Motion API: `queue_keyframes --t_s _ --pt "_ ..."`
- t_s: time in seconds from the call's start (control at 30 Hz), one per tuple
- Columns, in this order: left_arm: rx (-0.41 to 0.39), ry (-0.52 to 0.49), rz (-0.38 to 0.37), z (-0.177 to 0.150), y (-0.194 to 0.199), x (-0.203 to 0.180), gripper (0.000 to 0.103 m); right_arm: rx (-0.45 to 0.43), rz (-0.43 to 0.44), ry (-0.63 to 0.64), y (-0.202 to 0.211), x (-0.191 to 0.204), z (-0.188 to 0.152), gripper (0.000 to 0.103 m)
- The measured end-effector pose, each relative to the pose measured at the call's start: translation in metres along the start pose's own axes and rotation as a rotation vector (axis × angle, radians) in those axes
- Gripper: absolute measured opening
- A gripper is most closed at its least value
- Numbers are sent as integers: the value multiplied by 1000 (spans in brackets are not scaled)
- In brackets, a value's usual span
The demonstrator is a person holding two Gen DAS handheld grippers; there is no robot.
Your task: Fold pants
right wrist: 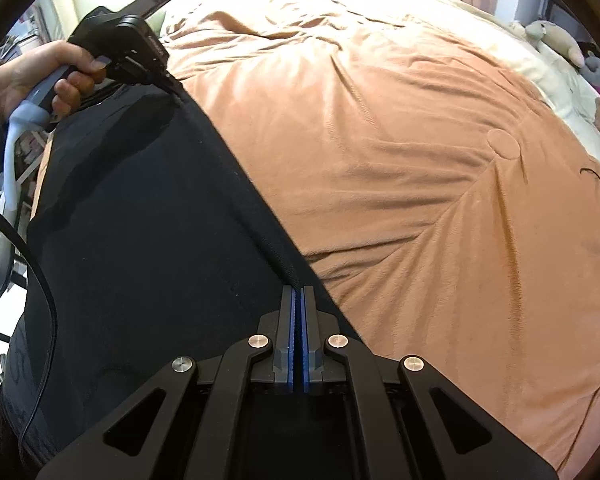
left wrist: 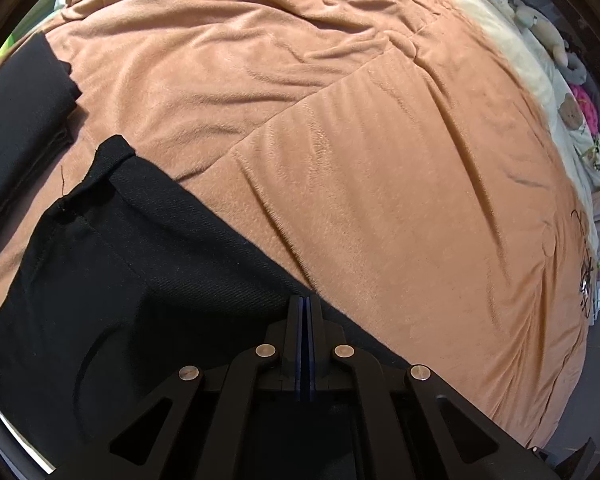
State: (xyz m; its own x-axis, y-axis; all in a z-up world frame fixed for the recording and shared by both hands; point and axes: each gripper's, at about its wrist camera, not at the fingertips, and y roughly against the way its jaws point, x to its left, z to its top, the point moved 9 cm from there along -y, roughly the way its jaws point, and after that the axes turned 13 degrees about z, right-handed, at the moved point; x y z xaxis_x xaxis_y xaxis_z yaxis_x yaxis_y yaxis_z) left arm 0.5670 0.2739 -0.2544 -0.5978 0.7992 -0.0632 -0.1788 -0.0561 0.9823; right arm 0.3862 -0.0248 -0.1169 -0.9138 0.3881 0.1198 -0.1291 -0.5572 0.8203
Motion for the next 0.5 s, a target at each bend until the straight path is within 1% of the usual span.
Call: queue_keyframes --t_s 0.17,0.2,0.27,0.3,0.37,0.4,0.43,0.5 --pt "1 -22 -6 6 -11 -16 2 11 -6 -17 -12 -4 -5 0" --pt "-1 -29 -7 7 -14 -17 4 15 -2 -29 -16 -5 -6 0" --pt "-20 -32 -26 8 -13 -18 5 34 7 -55 -23 -7 -9 0" --pt "-32 -33 -33 9 -11 -18 9 44 6 -68 -27 -8 -10 0" --pt "-46 -42 -58 9 -6 -18 19 42 2 -79 -28 -9 -10 4" --pt "-55 -43 -64 8 -2 -17 34 32 3 -84 -27 -9 -9 5" --pt "-67 -43 -64 7 1 -16 48 28 -3 -98 -25 -9 -9 9" --pt "-104 -37 -65 6 9 -8 57 9 -22 -123 -16 -11 -10 17"
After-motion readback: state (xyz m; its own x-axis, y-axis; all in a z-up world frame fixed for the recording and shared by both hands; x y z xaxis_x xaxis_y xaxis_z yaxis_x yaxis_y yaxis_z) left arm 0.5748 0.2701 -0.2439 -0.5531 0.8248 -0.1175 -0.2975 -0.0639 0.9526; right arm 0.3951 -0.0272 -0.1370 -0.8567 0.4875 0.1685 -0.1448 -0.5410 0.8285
